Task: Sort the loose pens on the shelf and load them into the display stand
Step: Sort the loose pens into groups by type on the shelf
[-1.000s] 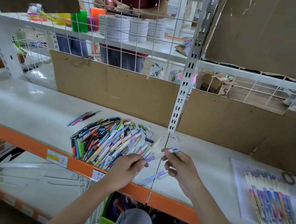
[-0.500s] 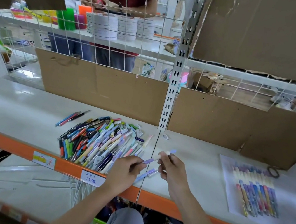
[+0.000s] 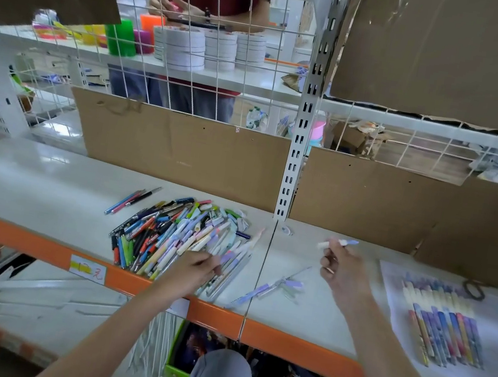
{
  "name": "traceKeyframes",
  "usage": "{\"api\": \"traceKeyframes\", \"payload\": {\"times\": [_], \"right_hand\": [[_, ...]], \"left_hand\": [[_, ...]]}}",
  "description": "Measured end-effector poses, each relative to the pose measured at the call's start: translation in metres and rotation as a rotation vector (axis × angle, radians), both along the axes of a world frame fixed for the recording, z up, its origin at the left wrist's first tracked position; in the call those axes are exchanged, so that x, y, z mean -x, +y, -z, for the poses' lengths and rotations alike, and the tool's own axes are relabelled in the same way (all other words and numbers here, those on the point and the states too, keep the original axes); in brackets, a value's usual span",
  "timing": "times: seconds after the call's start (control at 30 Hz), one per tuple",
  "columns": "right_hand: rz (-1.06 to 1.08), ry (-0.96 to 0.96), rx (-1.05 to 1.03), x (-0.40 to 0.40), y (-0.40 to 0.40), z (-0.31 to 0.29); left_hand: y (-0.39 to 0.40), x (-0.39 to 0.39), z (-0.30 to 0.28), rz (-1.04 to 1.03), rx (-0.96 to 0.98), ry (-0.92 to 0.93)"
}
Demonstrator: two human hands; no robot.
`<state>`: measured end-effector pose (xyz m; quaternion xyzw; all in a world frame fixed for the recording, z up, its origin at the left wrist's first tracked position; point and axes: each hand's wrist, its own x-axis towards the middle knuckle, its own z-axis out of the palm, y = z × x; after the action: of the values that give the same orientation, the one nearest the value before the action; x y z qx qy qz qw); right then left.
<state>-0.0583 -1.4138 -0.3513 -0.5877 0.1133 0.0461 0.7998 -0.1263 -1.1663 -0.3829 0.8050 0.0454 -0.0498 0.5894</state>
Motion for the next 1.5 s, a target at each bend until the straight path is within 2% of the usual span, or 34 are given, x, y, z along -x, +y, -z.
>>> {"api": "traceKeyframes", "payload": {"times": [0.07, 0.17, 0.37, 0.63, 0.9, 1.1, 1.27, 1.5], "right_hand": [[-0.035, -0.006, 0.124, -0.004, -0.013, 0.002], [-0.135, 0.011, 0.301, 0.001, -0.005, 0.014], [-0.295, -0.037, 0.416, 0.019, 0.025, 0.026], [-0.408, -0.156, 0.803, 0.027, 0.053, 0.046], [-0.363, -0.145, 0.999, 0.028, 0.057, 0.073], [-0.355, -0.169, 1.106, 0.024, 0.063, 0.071], [-0.408, -0.234, 1.215, 0.015, 0.077, 0.061], [-0.443, -0.192, 1.158, -0.005, 0.085, 0.063]], "left_hand": [[0.021, 0.009, 0.006, -0.071, -0.006, -0.032], [0.029, 0.010, 0.015, -0.200, -0.132, -0.085], [0.042, 0.006, 0.024, -0.454, -0.348, -0.127], [0.037, 0.003, 0.033, -0.400, -0.568, -0.143], [0.029, -0.003, 0.042, -0.361, -0.673, -0.121], [0.027, -0.008, 0.048, -0.345, -0.813, -0.167], [0.026, -0.011, 0.053, -0.374, -0.843, -0.201], [0.023, -0.007, 0.063, -0.460, -0.813, -0.338]]}}
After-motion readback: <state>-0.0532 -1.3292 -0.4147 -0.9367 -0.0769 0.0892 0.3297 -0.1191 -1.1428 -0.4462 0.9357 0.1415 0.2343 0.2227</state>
